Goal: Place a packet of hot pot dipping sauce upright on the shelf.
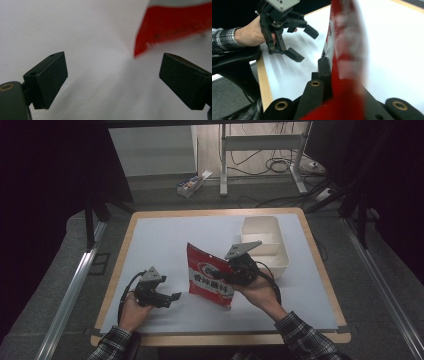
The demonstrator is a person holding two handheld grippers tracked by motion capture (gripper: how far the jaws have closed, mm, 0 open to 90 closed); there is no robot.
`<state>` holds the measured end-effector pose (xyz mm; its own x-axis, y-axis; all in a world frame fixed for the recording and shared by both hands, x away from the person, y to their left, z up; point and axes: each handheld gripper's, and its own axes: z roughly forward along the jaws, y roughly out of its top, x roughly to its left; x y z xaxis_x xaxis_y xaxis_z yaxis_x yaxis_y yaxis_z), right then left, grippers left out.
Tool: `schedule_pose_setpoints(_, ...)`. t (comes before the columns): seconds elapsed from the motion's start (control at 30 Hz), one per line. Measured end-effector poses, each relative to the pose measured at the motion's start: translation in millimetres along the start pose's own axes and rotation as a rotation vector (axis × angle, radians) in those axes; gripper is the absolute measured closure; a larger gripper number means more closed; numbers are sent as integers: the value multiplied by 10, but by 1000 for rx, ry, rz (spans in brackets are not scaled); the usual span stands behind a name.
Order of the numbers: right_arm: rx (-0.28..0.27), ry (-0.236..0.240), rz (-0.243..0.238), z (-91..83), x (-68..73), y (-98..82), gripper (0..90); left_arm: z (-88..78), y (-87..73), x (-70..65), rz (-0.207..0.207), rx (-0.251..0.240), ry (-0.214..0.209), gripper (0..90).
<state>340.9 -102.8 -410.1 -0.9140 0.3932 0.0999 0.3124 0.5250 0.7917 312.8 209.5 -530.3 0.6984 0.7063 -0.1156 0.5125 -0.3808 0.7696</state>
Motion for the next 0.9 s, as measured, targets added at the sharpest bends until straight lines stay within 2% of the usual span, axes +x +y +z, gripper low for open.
schedule_pose_setpoints(0.07,1,-30,-15,-17,-11,36,889,1,0,-1,1,1,0,84)
schedule_pose_setpoints(0.1,1,-30,-15,-17,-11,36,889,1,0,-1,1,1,0,84)
schedule_pose_setpoints(0.13,0,-62,-23,-36,-52,71,889,3,0,1,7,6,0,85)
schedule_pose_setpoints(0.23,-9,-82,-13,-63,-135,101,889,3,1,-2,9,6,0,85)
schedule_pose_setpoints(0.43,-15,-94,2,-103,-228,143,889,0,1,3,8,4,1,85)
schedule_pose_setpoints(0.63,-29,-113,5,-141,-284,216,889,10,-4,1,27,10,11,84)
schedule_pose_setpoints(0.9,-54,-116,14,-192,-376,299,889,27,-6,-6,43,22,8,74)
